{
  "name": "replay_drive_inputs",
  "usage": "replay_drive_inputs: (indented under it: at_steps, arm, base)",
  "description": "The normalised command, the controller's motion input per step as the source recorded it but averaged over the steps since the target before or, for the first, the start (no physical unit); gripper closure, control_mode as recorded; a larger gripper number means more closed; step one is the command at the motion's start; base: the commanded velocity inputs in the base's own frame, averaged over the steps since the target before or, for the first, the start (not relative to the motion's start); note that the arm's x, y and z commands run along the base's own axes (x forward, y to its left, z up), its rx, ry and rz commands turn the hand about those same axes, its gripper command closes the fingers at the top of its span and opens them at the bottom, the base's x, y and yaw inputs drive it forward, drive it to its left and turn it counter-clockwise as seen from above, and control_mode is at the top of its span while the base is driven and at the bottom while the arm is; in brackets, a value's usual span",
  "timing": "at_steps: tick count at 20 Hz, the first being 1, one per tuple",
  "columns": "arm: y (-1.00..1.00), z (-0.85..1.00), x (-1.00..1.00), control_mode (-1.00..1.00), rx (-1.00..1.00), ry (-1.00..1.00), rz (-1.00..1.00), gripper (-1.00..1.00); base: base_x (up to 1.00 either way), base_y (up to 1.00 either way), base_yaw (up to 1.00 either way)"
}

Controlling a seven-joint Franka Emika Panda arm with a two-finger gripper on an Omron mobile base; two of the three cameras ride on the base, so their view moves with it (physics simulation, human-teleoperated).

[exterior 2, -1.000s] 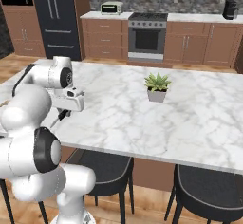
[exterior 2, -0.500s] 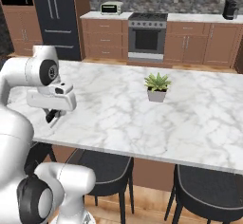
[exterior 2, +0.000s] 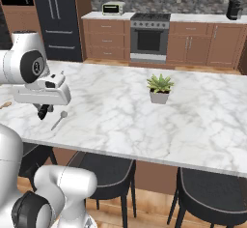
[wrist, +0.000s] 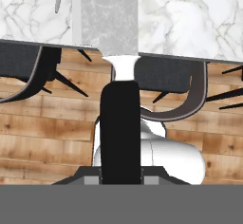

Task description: Pick up the metallic utensils from the counter and place them in the open drawer. Make sure not to pick up any wooden utensils.

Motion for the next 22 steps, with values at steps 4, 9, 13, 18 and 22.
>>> replay_drive_inputs:
  at_steps: [4, 9, 13, 18, 22]
  arm:
    - [-0.19, 0.28, -0.04, -1.0, 0.07, -0.15, -0.02, 1.0]
    - [0.0, 0.0, 0.0, -1.0, 0.0, 0.0, 0.0, 1.0]
    - [0.0, 0.0, 0.0, -1.0, 0.0, 0.0, 0.0, 1.0]
    - [0.0, 0.0, -0.02, 1.0, 0.0, 0.0, 0.0, 1.0]
    - [0.0, 0.0, 0.0, 1.0, 0.0, 0.0, 0.0, 1.0]
  base:
    - [0.0, 0.0, 0.0]
    - [0.0, 0.0, 0.0]
    - [0.0, 0.0, 0.0]
    - [-0.52, 0.24, 0.0]
    - [-0.53, 1.0, -0.1]
